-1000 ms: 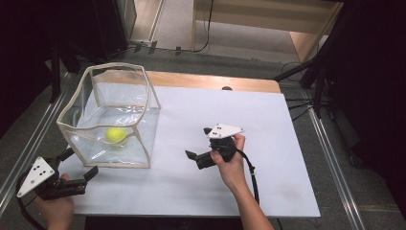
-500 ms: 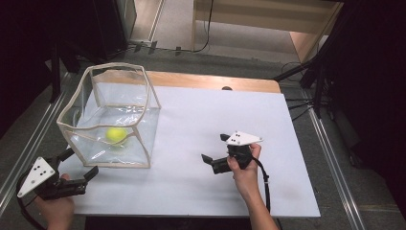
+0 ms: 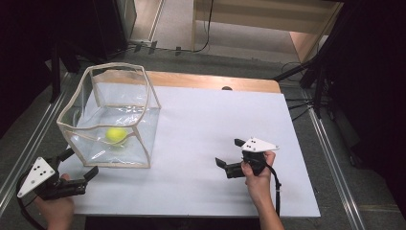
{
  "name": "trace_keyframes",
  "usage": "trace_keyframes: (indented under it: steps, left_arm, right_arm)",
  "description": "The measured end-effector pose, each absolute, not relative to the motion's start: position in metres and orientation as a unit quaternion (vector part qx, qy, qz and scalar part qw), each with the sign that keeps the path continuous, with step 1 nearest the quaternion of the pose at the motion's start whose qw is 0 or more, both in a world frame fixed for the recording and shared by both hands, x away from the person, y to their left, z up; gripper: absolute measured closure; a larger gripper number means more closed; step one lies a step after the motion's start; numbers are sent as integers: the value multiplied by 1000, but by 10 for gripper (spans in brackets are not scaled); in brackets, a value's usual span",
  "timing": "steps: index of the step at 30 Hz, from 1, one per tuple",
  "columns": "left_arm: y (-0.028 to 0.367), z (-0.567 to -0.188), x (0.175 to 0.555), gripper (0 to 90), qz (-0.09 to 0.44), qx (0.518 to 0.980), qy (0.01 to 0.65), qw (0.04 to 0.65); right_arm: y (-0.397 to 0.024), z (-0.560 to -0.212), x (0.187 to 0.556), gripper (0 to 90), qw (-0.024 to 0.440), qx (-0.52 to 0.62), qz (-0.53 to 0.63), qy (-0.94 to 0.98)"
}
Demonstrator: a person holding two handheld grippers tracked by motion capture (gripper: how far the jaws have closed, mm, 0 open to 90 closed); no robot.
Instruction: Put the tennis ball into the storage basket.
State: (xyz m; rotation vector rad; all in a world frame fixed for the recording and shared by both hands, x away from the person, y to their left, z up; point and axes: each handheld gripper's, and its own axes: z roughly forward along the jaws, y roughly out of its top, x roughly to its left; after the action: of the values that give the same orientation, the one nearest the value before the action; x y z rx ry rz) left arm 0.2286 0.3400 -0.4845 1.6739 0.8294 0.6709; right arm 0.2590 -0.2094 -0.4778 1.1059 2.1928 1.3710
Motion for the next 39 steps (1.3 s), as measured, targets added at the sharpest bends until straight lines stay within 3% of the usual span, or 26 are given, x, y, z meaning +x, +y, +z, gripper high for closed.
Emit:
trace_keyframes:
  steps: [39]
  left_arm:
    - [339,-485,228,1,286,706,348,547]
  right_arm:
    - [-302,-496,214,0,203,468,464,724]
